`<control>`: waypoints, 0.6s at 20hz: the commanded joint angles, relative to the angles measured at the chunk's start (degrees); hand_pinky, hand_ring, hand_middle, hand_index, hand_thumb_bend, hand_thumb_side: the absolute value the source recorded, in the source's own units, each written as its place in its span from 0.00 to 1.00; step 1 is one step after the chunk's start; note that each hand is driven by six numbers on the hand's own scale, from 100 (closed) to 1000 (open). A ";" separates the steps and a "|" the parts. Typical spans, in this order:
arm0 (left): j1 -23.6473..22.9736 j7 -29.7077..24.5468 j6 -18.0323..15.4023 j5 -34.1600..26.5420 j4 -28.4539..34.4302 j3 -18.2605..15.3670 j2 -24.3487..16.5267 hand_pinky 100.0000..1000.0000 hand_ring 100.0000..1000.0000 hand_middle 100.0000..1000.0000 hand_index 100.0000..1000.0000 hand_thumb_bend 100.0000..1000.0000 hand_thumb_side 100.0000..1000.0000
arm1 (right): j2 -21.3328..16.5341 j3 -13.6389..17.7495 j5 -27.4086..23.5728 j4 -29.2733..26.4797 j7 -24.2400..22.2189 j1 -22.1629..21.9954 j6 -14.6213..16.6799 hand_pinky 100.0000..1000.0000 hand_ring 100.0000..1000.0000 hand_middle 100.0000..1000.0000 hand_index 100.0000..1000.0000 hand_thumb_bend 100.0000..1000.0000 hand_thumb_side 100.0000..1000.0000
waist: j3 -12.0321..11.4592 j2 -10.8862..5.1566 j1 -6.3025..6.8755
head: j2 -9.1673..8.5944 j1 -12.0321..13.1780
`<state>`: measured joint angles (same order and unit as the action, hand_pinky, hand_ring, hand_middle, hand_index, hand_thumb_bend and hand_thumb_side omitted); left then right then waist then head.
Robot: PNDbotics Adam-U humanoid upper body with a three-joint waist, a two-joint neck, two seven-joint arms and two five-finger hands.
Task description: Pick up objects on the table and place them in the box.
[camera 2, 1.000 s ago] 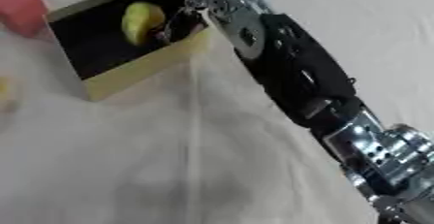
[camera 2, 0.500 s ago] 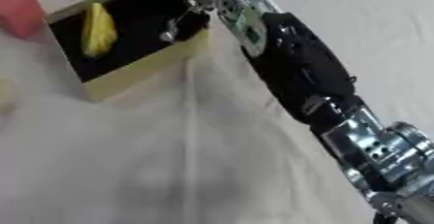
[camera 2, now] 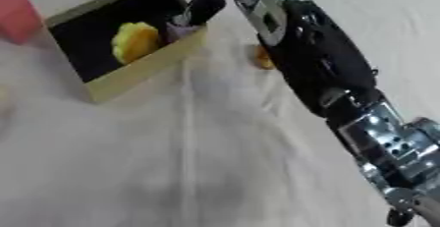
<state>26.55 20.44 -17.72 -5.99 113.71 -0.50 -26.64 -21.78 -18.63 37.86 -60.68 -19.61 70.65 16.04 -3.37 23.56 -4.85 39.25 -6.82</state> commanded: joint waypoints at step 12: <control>-1.14 0.47 0.51 0.73 0.88 -0.86 -1.16 0.67 0.64 0.68 0.79 0.39 0.48 | -14.79 -1.01 -13.30 -10.65 -5.08 -5.55 -8.00 0.86 0.86 0.73 0.87 0.24 0.22 | 2.60 -3.09 1.99 | 1.52 1.80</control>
<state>25.15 20.85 -17.30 -5.46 113.71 -0.64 -26.65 -34.16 -19.80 25.06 -70.00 -24.31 64.27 8.16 -0.77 22.12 -3.05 40.35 -5.17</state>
